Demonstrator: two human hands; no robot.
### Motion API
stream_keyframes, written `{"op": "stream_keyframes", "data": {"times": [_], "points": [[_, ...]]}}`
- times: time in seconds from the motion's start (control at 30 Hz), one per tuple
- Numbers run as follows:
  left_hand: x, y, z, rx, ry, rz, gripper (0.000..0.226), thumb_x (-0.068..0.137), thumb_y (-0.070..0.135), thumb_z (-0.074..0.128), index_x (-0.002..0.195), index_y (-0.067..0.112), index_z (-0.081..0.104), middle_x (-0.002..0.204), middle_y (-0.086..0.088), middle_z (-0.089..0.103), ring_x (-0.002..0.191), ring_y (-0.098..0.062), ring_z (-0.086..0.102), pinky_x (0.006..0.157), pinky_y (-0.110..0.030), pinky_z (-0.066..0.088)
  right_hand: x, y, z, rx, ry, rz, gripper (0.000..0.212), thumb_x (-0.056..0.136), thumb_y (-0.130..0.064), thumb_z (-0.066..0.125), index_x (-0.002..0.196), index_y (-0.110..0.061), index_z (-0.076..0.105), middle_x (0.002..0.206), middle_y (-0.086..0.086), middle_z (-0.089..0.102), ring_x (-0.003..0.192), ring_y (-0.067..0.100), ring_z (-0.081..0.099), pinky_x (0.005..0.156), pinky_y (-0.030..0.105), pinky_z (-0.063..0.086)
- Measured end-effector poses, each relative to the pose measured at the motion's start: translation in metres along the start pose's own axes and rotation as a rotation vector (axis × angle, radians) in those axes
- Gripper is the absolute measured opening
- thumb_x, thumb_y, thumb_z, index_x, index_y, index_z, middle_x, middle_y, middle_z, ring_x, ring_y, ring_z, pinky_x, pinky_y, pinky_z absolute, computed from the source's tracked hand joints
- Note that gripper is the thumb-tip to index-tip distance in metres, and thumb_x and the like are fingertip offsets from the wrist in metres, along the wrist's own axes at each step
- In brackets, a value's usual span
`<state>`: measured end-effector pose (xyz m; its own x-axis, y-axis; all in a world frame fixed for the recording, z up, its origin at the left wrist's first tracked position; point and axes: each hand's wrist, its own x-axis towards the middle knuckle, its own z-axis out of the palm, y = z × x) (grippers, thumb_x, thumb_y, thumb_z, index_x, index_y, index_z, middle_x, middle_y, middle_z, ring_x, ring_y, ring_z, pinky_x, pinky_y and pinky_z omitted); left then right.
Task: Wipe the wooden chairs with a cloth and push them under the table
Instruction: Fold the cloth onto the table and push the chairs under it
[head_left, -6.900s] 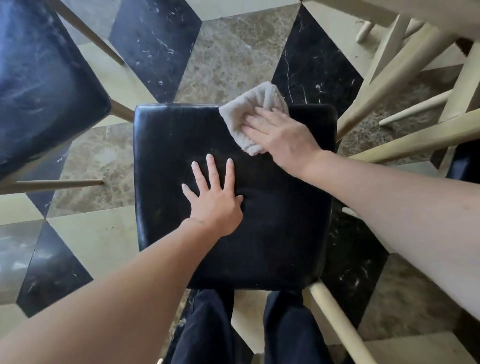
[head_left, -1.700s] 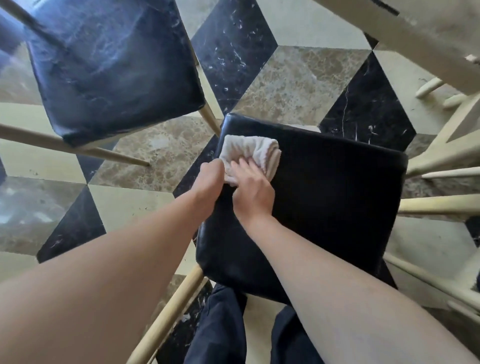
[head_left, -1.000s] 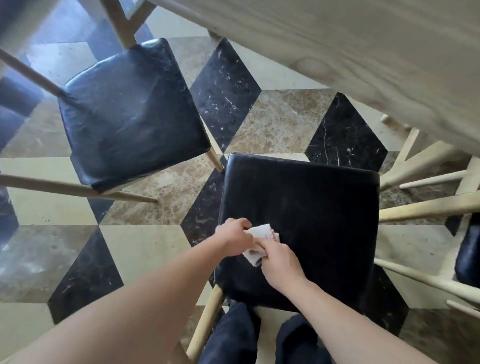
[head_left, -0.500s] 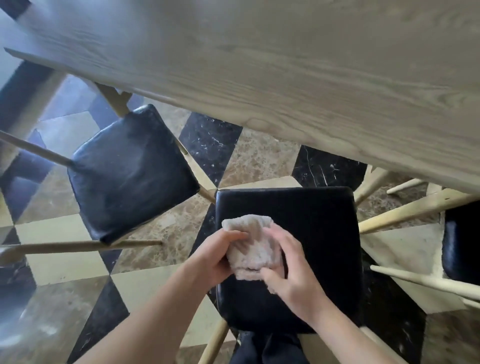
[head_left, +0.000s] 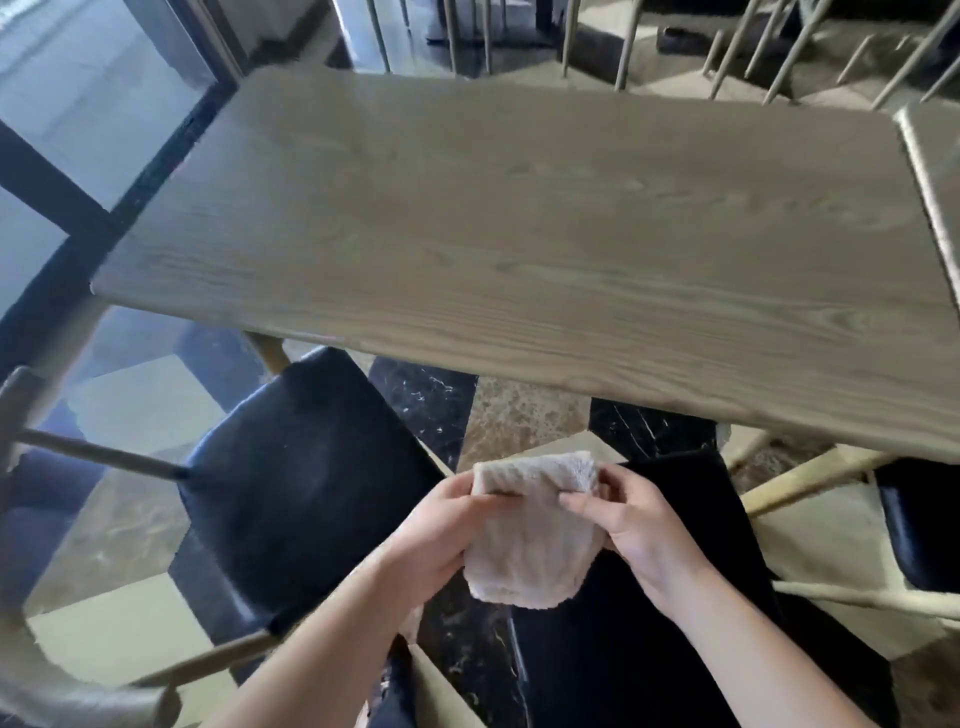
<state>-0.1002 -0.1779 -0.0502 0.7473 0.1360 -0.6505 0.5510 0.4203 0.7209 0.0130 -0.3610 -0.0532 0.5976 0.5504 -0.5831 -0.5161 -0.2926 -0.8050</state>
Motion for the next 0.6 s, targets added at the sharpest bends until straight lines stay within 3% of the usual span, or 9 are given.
{"op": "stream_keyframes", "data": {"times": [0.13, 0.27, 0.4, 0.5, 0.6], "points": [[-0.015, 0.037, -0.063, 0.133, -0.049, 0.070, 0.028, 0.087, 0.024, 0.075, 0.114, 0.020, 0.076, 0.117, -0.010, 0.077, 0.111, -0.029, 0.073, 0.101, -0.048, 0.055, 0.002, -0.030, 0.066, -0.179, 0.166, -0.048, 0.016, 0.083, -0.019, 0.078, 0.098, -0.020, 0.074, 0.097, 0.003, 0.078, 0.094, 0.022, 0.073, 0.096, 0.052, 0.053], [-0.019, 0.075, -0.099, 0.132, -0.068, 0.107, 0.022, 0.094, 0.018, 0.070, 0.116, 0.018, 0.075, 0.115, -0.010, 0.077, 0.108, -0.026, 0.074, 0.086, -0.035, 0.060, 0.013, -0.064, 0.109, -0.283, 0.299, -0.110, 0.013, 0.081, -0.023, 0.079, 0.092, -0.024, 0.073, 0.091, -0.003, 0.077, 0.088, 0.017, 0.073, 0.087, 0.042, 0.057], [-0.011, 0.111, -0.112, 0.171, -0.064, 0.115, 0.021, 0.094, 0.015, 0.066, 0.111, 0.022, 0.076, 0.111, -0.007, 0.078, 0.106, -0.026, 0.075, 0.091, -0.046, 0.059, 0.034, -0.088, 0.127, -0.344, 0.430, -0.142, 0.010, 0.080, -0.024, 0.078, 0.087, -0.026, 0.072, 0.083, -0.009, 0.076, 0.083, 0.012, 0.071, 0.072, 0.027, 0.052], [0.005, 0.127, -0.115, 0.216, 0.005, 0.117, 0.022, 0.094, 0.011, 0.062, 0.110, 0.019, 0.076, 0.109, -0.008, 0.079, 0.107, -0.029, 0.074, 0.093, -0.049, 0.058, 0.055, -0.099, 0.132, -0.363, 0.494, -0.116, 0.011, 0.079, -0.025, 0.079, 0.085, -0.025, 0.070, 0.080, -0.006, 0.074, 0.080, 0.015, 0.070, 0.069, 0.032, 0.054], [0.025, 0.137, -0.111, 0.258, 0.126, 0.122, 0.017, 0.088, 0.015, 0.068, 0.102, 0.017, 0.077, 0.104, -0.011, 0.079, 0.105, -0.031, 0.074, 0.095, -0.052, 0.059, 0.077, -0.106, 0.130, -0.404, 0.550, -0.087, 0.015, 0.077, -0.027, 0.078, 0.085, -0.022, 0.067, 0.080, -0.007, 0.072, 0.077, 0.014, 0.068, 0.060, 0.027, 0.048]]}}
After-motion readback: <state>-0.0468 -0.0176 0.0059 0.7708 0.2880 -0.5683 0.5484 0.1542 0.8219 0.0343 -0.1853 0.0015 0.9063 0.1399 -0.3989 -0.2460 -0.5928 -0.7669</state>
